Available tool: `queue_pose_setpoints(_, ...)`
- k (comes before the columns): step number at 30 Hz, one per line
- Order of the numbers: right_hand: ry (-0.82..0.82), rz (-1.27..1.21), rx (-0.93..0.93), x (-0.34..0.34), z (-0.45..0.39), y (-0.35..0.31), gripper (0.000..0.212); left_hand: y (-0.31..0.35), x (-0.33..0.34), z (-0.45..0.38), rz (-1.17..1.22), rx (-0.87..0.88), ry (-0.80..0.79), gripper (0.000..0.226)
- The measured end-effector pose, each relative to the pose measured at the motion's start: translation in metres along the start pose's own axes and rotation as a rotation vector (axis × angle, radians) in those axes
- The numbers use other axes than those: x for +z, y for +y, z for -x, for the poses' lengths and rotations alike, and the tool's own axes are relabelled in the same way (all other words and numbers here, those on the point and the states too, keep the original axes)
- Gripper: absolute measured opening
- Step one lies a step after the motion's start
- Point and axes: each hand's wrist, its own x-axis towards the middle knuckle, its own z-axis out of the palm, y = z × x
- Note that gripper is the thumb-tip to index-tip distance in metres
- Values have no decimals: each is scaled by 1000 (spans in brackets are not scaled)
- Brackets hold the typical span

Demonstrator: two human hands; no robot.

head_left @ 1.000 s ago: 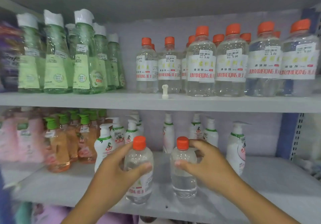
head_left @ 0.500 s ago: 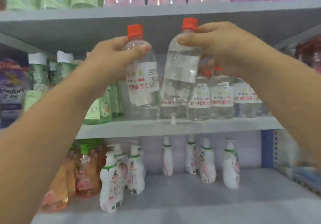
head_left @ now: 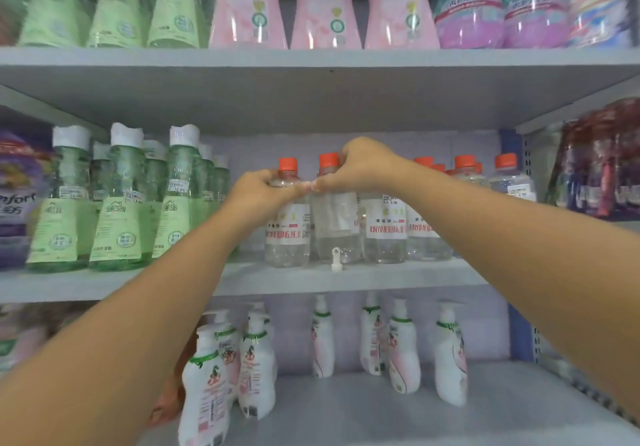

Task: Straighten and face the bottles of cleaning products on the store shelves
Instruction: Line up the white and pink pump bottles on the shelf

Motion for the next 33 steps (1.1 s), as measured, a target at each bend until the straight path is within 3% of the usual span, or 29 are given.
queue_pose_setpoints(4,60,208,-102,4,-6,4,69,-8,5,-1,-318,55,45,56)
queue_pose_setpoints(7,52,386,-186,2,-11,10,89,-12,4,6,-273,49,-6,67)
queue_pose_setpoints(9,-12,433,-220,-3,-15,12,77,-20,-3,18,-169,-35,-23,77)
queue_pose_setpoints(11,-96,306,-220,-12,-19,14,54,-31,-7,29,-166,-89,-56,82)
queue_pose_setpoints(14,-158,174,-224,-23,-23,12,32,-41,-1,37,-180,-18,-42,86)
queue_pose_setpoints(19,-122,199,-192,-21,-35,11,26,-52,5,37,-61,24,-26,79)
queue_pose_setpoints(23,-49,163,-137,-11,-37,13,55,-53,8,39,-83,7,-48,72)
queue_pose_setpoints(29,-72,132,-169,-16,-39,19,43,-55,9,36,-30,-26,-42,74)
queue_pose_setpoints(33,-33,148,-141,-9,-41,15,49,-56,9,36,-21,-22,-40,66)
